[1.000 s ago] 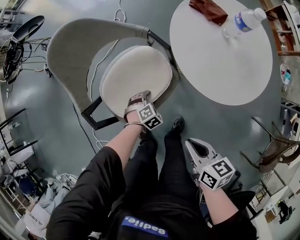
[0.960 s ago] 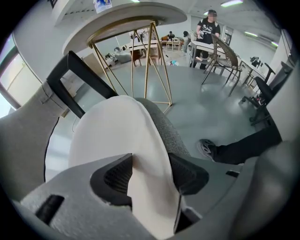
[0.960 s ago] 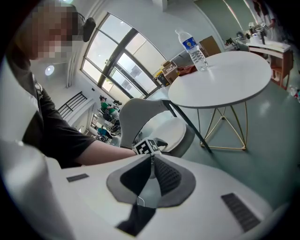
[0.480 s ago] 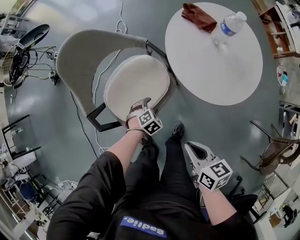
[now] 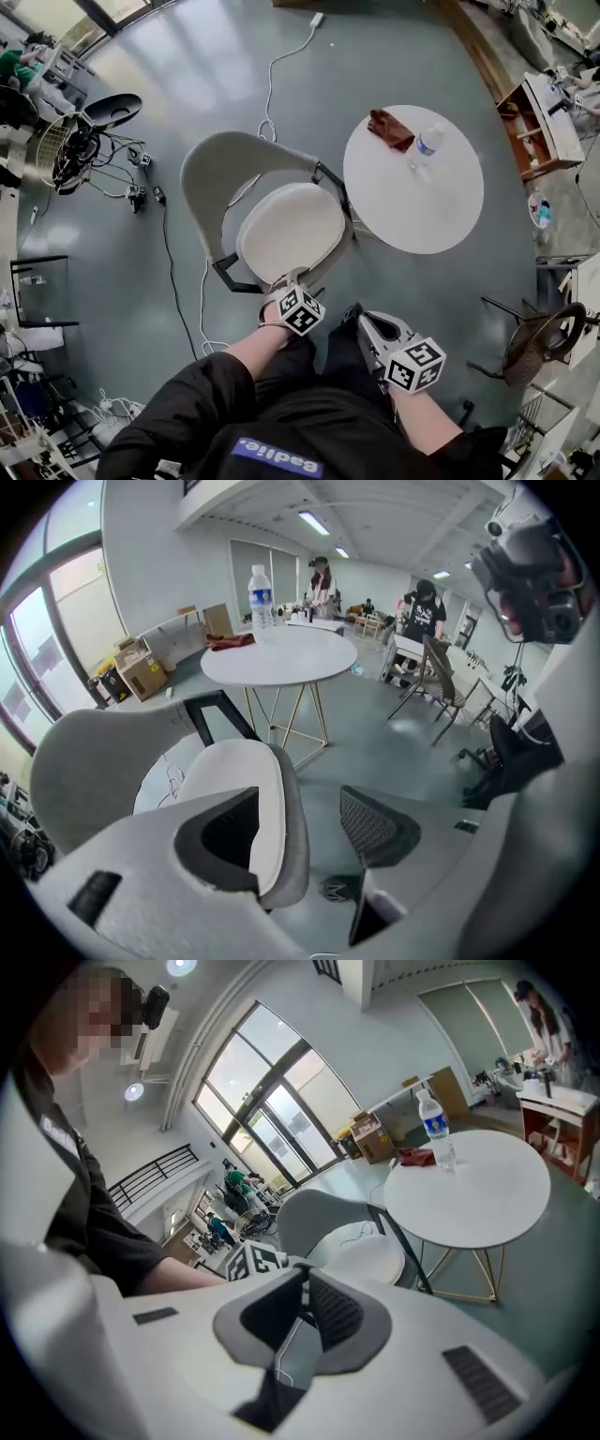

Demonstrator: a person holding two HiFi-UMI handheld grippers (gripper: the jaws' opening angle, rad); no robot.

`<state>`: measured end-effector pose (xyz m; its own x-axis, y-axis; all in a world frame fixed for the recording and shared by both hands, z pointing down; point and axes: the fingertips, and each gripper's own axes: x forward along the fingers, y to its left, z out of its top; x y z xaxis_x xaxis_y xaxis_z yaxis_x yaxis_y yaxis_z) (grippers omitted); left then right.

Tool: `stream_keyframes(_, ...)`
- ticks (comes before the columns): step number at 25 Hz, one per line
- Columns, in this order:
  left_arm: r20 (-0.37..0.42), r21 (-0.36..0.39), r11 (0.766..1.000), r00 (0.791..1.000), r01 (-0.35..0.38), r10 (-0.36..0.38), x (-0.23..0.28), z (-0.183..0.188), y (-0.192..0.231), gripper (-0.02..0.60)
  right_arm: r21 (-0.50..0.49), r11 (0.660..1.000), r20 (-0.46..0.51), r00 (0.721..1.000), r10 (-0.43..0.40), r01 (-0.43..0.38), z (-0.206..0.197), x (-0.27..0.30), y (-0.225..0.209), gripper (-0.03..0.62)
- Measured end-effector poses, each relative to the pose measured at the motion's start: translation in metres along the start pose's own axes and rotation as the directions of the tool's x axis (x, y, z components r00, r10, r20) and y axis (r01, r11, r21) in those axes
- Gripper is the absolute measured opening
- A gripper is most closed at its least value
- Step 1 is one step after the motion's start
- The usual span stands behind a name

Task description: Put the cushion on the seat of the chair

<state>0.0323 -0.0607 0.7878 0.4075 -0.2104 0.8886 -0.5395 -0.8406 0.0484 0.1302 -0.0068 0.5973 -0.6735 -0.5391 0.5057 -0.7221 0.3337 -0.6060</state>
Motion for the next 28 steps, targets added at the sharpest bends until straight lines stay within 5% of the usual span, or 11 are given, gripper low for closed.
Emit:
stream_keyframes(6,0.128,-0.122,0.993,0.992,0.006,0.010,-0.093,0.005,-0.004,0.267,-0.076,0.997,0.058,0.998,0.006,-0.002,0.031,-0.010,0.049,0.040)
stream_keyframes(12,0.283,-0.181,0.983,0.958,0.003,0.049,-0.174,0.028,0.003,0.245,-0.118,0.993,0.112,0.993,0.028,-0.014,0.050,-0.011,0.088,0.040)
stream_keyframes(19,0.472,-0.136,0.990,0.881,0.032,0.036,-0.270,0.072,-0.003,0.161,-0.186,0.982,0.146,0.987,0.067,-0.039,0.070,-0.009,0.131,0.040)
stream_keyframes(28,0.637,-0.055,0.988,0.767,0.142,-0.075,-0.354,0.103,-0.030,0.044,-0.260,0.963,0.159,0.981,0.112,-0.068,0.074,-0.006,0.179,0.040)
